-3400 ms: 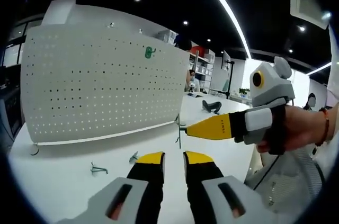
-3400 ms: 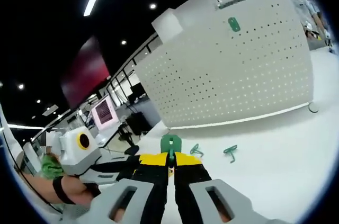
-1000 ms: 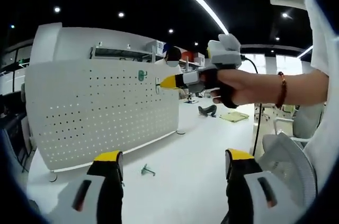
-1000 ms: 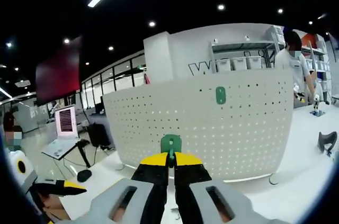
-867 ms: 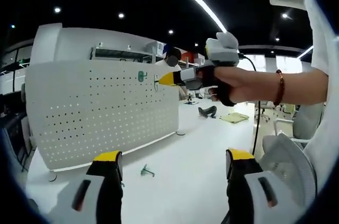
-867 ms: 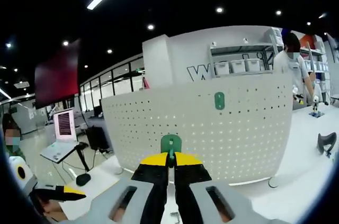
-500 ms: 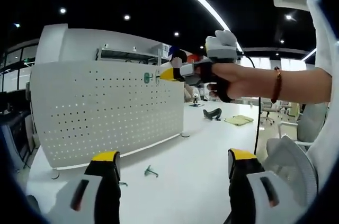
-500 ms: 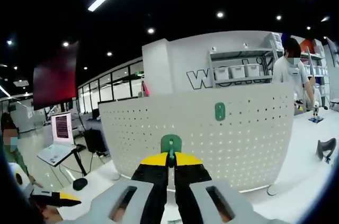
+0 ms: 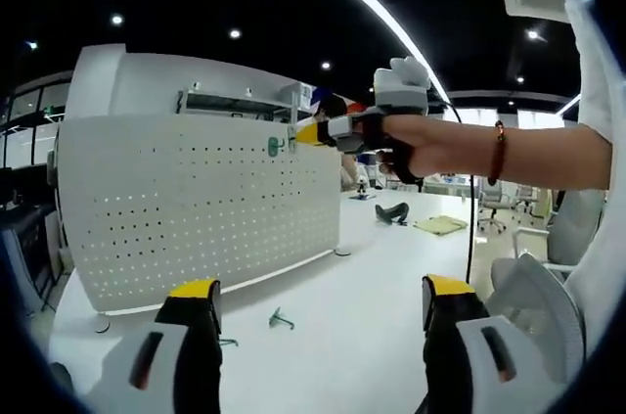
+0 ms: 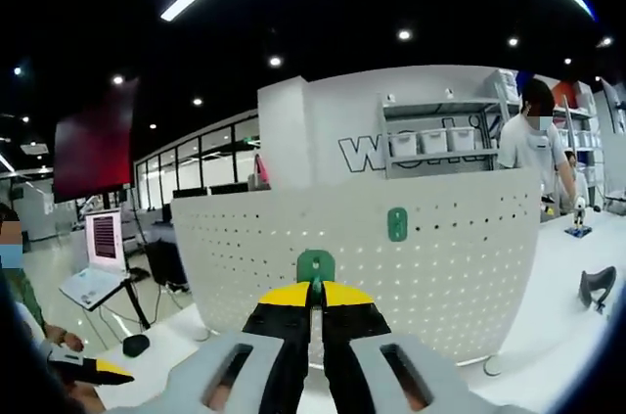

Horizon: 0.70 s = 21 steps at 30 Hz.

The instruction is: Insert the hook assembly into the mounting plate slot until the hook locks in place.

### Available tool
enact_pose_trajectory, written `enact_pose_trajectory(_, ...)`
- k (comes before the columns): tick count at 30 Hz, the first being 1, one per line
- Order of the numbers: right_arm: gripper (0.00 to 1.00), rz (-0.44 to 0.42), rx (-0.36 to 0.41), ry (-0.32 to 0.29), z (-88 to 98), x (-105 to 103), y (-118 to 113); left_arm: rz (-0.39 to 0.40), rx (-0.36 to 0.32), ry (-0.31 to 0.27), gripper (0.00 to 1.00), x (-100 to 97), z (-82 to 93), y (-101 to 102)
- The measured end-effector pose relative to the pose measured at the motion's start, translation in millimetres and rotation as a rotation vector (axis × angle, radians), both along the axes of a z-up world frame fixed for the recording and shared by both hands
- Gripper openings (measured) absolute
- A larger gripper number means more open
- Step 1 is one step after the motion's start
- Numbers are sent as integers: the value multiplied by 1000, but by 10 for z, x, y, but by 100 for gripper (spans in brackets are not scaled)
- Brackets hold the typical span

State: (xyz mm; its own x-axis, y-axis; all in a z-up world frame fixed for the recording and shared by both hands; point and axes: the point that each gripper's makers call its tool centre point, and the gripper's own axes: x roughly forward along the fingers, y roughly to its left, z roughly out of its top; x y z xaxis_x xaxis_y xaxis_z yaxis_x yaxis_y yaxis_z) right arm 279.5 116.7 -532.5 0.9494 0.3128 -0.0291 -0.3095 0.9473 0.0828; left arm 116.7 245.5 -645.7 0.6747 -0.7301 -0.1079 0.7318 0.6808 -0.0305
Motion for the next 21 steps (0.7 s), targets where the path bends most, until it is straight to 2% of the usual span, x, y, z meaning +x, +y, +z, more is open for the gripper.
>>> enact_pose_trajectory(9,1,-31,-34,-35,74,102,-43,-9,4,17,86,-8,-49,20)
enact_pose_trajectory(21,1,-62,-24,-56,155,272,-44,-8,-2,1,86,55,28,61)
